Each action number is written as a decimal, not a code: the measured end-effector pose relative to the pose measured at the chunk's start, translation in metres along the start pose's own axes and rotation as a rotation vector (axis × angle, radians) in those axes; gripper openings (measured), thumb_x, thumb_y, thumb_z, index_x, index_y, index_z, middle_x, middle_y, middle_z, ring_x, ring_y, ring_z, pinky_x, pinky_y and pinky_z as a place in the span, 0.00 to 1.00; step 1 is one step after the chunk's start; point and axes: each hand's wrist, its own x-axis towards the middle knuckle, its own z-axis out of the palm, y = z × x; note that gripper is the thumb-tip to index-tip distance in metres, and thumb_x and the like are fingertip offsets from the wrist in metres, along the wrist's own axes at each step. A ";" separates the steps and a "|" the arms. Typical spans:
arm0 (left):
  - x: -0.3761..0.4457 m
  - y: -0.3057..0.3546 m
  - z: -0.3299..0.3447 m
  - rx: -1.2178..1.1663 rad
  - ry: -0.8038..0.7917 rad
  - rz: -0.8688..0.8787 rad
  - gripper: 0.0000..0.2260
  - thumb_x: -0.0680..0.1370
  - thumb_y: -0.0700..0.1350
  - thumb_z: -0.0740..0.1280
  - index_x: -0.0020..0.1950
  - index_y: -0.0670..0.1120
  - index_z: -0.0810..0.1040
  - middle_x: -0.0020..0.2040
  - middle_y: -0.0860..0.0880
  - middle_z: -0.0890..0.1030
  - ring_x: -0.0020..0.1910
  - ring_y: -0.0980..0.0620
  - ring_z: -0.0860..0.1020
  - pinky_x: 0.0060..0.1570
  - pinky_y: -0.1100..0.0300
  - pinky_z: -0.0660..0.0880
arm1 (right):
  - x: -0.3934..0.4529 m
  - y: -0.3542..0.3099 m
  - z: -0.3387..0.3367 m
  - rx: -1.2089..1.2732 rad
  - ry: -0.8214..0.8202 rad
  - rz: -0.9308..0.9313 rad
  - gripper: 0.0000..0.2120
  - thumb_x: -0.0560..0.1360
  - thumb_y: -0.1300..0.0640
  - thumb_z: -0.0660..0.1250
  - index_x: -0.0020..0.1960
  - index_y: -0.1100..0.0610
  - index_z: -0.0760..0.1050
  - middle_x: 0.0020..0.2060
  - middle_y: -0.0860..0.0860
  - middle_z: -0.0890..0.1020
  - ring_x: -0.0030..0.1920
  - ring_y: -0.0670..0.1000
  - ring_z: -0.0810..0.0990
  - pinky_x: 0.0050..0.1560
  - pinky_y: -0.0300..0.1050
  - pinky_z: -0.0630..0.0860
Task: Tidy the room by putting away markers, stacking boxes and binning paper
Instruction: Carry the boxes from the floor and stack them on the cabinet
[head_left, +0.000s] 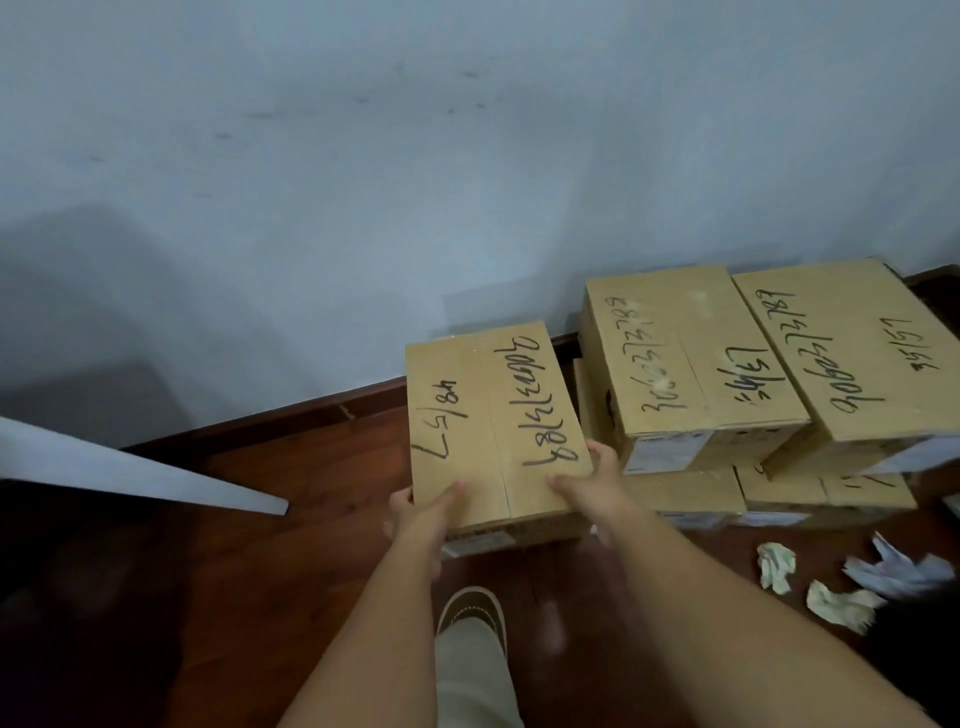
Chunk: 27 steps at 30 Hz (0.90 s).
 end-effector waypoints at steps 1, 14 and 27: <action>-0.004 -0.003 -0.002 -0.044 -0.019 -0.002 0.37 0.68 0.49 0.79 0.71 0.51 0.62 0.66 0.45 0.70 0.60 0.42 0.74 0.55 0.45 0.76 | -0.009 0.011 -0.002 0.057 -0.017 -0.001 0.37 0.70 0.64 0.74 0.73 0.50 0.60 0.57 0.49 0.75 0.57 0.53 0.75 0.58 0.51 0.77; -0.111 0.002 -0.017 -0.166 -0.006 0.441 0.30 0.70 0.38 0.77 0.66 0.48 0.65 0.58 0.48 0.75 0.53 0.49 0.77 0.52 0.54 0.78 | -0.109 0.013 -0.043 0.385 0.059 -0.258 0.35 0.71 0.66 0.74 0.72 0.49 0.65 0.59 0.49 0.79 0.60 0.51 0.77 0.65 0.55 0.74; -0.381 0.085 0.115 -0.209 -0.534 0.870 0.27 0.72 0.42 0.76 0.62 0.53 0.63 0.60 0.50 0.73 0.55 0.48 0.77 0.50 0.48 0.80 | -0.313 -0.086 -0.300 0.550 0.385 -0.733 0.34 0.72 0.64 0.72 0.73 0.45 0.64 0.61 0.48 0.78 0.60 0.52 0.77 0.59 0.59 0.77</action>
